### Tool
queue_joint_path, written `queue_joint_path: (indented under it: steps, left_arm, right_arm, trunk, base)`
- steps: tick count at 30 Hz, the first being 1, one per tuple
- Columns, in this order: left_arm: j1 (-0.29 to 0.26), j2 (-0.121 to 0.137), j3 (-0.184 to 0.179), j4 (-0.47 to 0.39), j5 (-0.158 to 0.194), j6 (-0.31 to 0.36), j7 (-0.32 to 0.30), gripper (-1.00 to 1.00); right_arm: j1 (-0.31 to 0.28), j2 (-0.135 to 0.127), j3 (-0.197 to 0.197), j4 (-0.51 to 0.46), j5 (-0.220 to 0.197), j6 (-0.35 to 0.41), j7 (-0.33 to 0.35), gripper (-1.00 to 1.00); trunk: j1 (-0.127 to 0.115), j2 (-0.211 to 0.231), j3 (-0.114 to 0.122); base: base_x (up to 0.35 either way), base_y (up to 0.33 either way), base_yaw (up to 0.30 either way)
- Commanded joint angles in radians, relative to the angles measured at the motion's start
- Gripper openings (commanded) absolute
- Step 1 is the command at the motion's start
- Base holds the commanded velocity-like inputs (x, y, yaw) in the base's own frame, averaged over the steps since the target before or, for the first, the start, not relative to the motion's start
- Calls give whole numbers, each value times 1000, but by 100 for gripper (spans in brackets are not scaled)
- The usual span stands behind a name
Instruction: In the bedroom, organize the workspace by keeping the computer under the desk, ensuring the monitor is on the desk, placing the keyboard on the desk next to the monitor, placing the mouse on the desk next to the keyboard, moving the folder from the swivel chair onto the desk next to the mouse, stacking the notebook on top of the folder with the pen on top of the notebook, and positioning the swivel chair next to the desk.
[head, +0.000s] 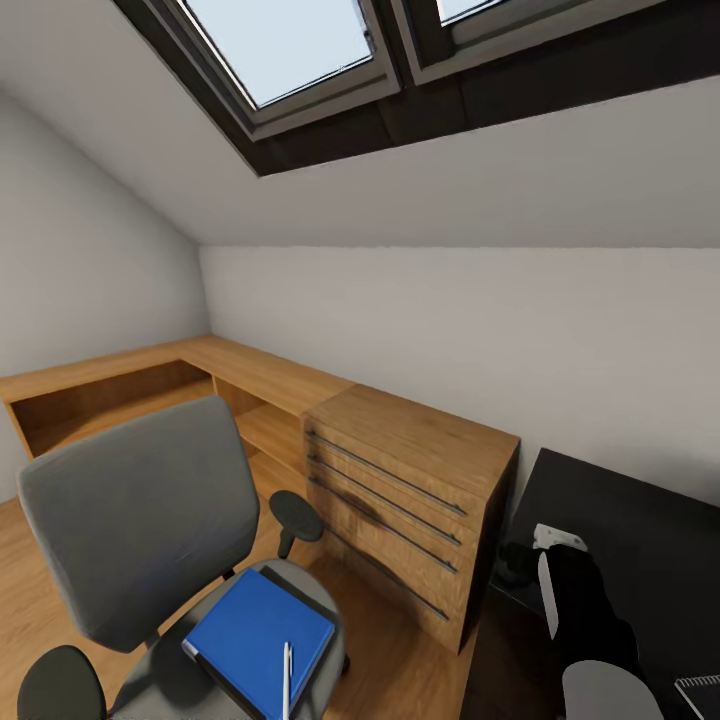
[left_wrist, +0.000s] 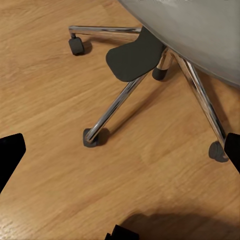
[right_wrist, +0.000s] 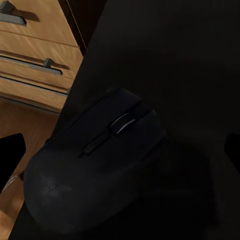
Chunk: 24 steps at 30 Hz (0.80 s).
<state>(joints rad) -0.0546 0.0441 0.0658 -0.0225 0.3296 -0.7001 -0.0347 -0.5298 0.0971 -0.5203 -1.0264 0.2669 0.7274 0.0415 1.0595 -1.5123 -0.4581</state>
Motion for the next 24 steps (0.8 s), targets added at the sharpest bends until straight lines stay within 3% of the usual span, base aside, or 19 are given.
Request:
queue_joint_path:
  steps: [1,24]
  left_arm:
    - [-1,0,6,1,-1,-2,-4,100]
    - [-1,0,6,0,-2,-2,-5,100]
  right_arm:
    - [-1,1,-3,-1,6,4,4,100]
    - [-1,1,-3,-1,6,3,29,100]
  trunk:
    - [0,-1,-1]
    - [0,-1,-1]
  base:
    - [0,0,0]
    - [0,0,0]
